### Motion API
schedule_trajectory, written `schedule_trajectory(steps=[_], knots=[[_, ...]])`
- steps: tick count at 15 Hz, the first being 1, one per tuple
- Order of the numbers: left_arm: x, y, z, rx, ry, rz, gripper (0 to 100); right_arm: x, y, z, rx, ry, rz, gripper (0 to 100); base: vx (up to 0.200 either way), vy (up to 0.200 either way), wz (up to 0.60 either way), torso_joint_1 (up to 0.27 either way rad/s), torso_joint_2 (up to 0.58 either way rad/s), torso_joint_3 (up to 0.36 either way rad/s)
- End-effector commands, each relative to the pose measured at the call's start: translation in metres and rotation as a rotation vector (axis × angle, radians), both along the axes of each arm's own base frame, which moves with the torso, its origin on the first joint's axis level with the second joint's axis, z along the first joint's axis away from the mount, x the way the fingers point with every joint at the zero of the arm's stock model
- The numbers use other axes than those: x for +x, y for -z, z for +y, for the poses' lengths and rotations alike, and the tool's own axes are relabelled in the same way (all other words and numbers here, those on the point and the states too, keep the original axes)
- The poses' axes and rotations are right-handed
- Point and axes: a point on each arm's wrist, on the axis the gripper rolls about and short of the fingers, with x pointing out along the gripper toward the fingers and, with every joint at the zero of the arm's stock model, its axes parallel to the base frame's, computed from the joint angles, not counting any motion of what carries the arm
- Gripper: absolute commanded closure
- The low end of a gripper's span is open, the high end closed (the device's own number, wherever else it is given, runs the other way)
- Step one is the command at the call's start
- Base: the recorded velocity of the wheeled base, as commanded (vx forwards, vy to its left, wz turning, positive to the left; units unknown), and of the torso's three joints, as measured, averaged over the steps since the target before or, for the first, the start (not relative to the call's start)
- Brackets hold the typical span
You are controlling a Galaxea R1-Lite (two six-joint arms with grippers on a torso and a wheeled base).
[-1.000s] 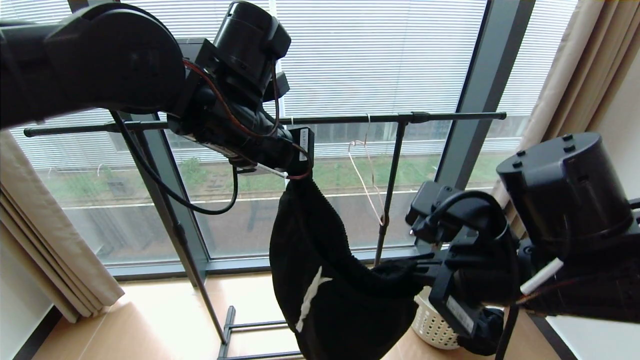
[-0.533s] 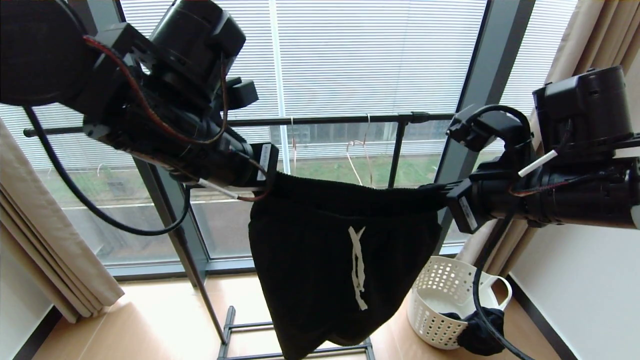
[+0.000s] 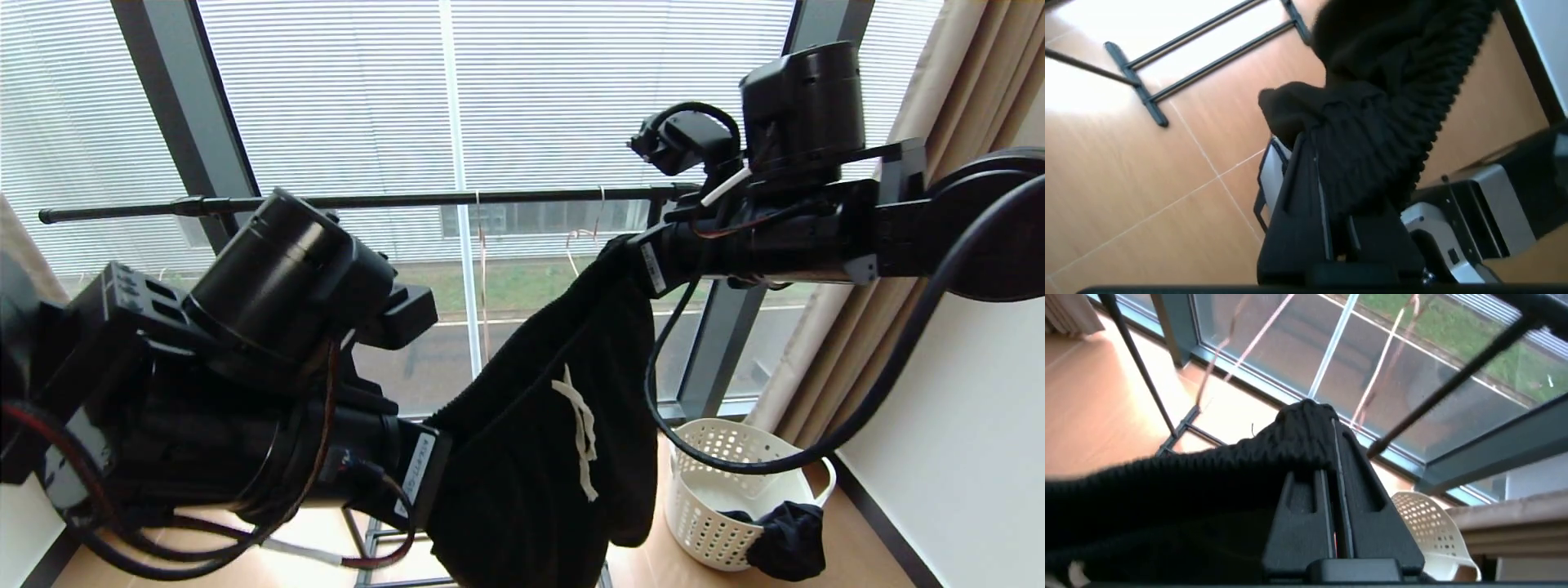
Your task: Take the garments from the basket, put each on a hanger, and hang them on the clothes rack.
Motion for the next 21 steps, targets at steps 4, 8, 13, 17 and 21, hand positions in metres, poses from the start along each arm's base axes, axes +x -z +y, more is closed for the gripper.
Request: schedule_trajectory(steps=[4, 8, 13, 17, 21], knots=[[-0.027, 0.012, -0.021, 0.007, 0.11, 0.043, 100, 0.029, 0.017, 0.059, 0.069, -0.025, 0.087, 100, 0.0, 0.0, 0.0, 0.0, 0.0, 0.0], [-0.034, 0.013, -0.036, -0.02, 0.165, 0.026, 100, 0.027, 0.031, 0.097, 0.093, -0.054, 0.161, 100, 0.0, 0.0, 0.0, 0.0, 0.0, 0.0], [-0.036, 0.013, -0.039, -0.05, 0.142, 0.036, 100, 0.026, 0.037, 0.102, 0.101, -0.027, 0.178, 100, 0.0, 0.0, 0.0, 0.0, 0.0, 0.0], [-0.04, 0.011, -0.022, -0.058, 0.11, 0.032, 100, 0.031, 0.021, 0.083, 0.131, 0.01, 0.148, 100, 0.0, 0.0, 0.0, 0.0, 0.0, 0.0], [-0.021, 0.009, 0.009, -0.061, -0.017, 0.012, 100, 0.021, 0.007, 0.023, 0.123, 0.107, 0.171, 100, 0.0, 0.0, 0.0, 0.0, 0.0, 0.0]])
